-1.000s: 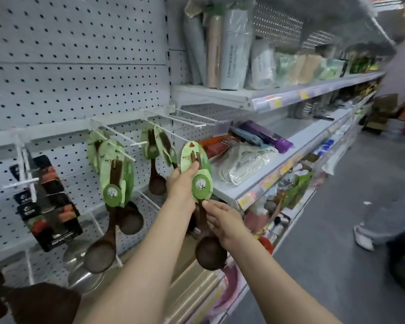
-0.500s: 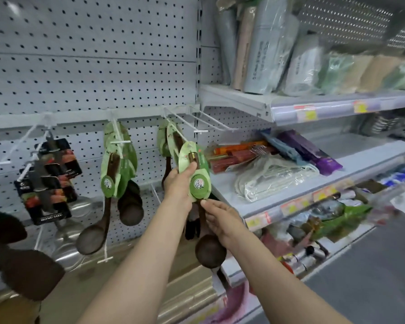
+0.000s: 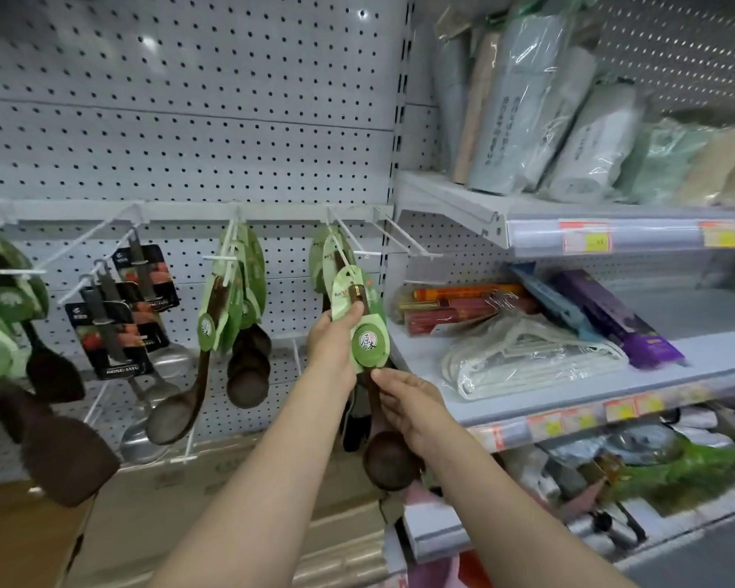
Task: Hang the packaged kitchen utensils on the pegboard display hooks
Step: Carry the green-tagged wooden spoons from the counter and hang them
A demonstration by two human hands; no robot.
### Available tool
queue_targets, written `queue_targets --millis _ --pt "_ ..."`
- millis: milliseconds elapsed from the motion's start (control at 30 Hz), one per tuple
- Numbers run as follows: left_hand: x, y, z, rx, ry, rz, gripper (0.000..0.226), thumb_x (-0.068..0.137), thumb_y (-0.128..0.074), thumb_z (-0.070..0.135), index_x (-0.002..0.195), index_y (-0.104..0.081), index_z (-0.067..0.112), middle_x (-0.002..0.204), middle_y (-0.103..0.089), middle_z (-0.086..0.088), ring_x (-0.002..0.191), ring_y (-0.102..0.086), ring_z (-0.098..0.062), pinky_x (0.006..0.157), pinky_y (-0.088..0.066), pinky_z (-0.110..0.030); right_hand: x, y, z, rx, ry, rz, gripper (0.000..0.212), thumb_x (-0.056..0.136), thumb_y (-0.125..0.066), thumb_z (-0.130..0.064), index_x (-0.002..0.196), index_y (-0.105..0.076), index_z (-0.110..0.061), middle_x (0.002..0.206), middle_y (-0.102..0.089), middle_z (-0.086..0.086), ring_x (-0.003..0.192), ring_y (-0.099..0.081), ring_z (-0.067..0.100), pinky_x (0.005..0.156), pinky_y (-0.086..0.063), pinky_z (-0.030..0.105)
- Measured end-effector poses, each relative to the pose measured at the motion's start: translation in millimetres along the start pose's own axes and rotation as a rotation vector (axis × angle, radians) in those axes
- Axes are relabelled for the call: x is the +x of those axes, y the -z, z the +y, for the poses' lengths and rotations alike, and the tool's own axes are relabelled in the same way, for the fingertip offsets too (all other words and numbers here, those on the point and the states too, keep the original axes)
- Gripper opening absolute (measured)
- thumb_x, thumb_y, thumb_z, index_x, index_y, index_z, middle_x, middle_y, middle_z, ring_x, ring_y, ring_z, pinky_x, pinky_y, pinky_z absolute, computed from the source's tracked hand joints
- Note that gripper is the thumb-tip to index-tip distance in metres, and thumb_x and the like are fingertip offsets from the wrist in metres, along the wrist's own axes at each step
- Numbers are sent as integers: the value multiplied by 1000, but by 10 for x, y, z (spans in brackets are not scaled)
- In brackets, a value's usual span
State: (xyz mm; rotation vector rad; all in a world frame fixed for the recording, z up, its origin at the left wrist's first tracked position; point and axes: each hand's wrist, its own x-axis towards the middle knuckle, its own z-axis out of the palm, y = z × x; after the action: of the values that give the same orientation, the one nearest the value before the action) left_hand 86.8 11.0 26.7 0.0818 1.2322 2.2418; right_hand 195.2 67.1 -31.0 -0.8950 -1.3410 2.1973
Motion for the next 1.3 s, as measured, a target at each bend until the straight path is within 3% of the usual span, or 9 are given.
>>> queue_targets --millis 133,300,433,633,833,967,1067,1233,1300 --pt "224 -50 -3 -22 -4 16 15 90 -73 8 104 -68 7 102 -75 -20 82 -72 -32 85 -59 -52 235 -6 -93 -10 17 -5 17 85 -80 -14 100 -72 -13 81 -76 0 67 -68 7 66 -53 19" --pt "560 -120 59 -37 -12 17 19 92 -71 9 111 -69 7 97 -75 -17 77 -73 -28 81 -61 -47 572 -83 -208 -17 27 -13 16 85 -79 -11 98 -71 -11 81 -77 1 67 -71 7 62 -54 17" --pt "844 -185 131 -37 -14 80 15 93 -69 7 107 -68 10 89 -74 -12 67 -70 -22 64 -59 -35 863 -169 -323 -4 23 -2 27 83 -81 -10 108 -71 -8 90 -78 5 75 -73 10 62 -53 17" --pt "1211 -188 188 -12 -39 40 18 94 -64 3 109 -71 11 98 -76 -14 72 -73 -21 56 -57 -29 1248 -295 -400 -6 12 5 26 85 -79 -10 109 -70 -10 89 -78 2 74 -72 8 61 -51 15" --pt "1361 -150 165 8 -55 18 18 91 -71 8 109 -72 12 99 -77 -14 81 -74 -25 63 -59 -33 1466 -331 -372 33 22 46 33 84 -79 -5 115 -69 0 107 -76 18 92 -73 23 65 -56 17" --pt "1340 -128 172 28 -54 26 23 89 -74 7 111 -72 10 103 -76 -14 89 -74 -28 80 -62 -42 1509 -338 -321 23 14 55 36 83 -81 -6 116 -69 2 105 -76 17 104 -72 30 81 -57 26" --pt "1303 -104 194 57 -47 16 24 89 -74 9 112 -72 12 105 -76 -12 96 -74 -30 86 -61 -44 1444 -360 -348 -14 8 71 31 85 -79 -9 114 -70 -3 103 -78 11 97 -74 21 75 -55 22" --pt "1155 -9 224 163 10 34 19 87 -78 17 105 -72 15 103 -76 -12 94 -72 -28 84 -61 -41 1286 -381 -339 -58 15 109 28 89 -77 -12 115 -69 -6 107 -76 13 94 -71 20 75 -54 27" --pt "1087 77 184 194 32 83 36 75 -86 34 103 -70 18 104 -75 -12 98 -70 -30 91 -58 -49 1201 -374 -317 -61 27 125 26 89 -77 -10 113 -69 -4 100 -76 14 84 -69 19 74 -57 26"
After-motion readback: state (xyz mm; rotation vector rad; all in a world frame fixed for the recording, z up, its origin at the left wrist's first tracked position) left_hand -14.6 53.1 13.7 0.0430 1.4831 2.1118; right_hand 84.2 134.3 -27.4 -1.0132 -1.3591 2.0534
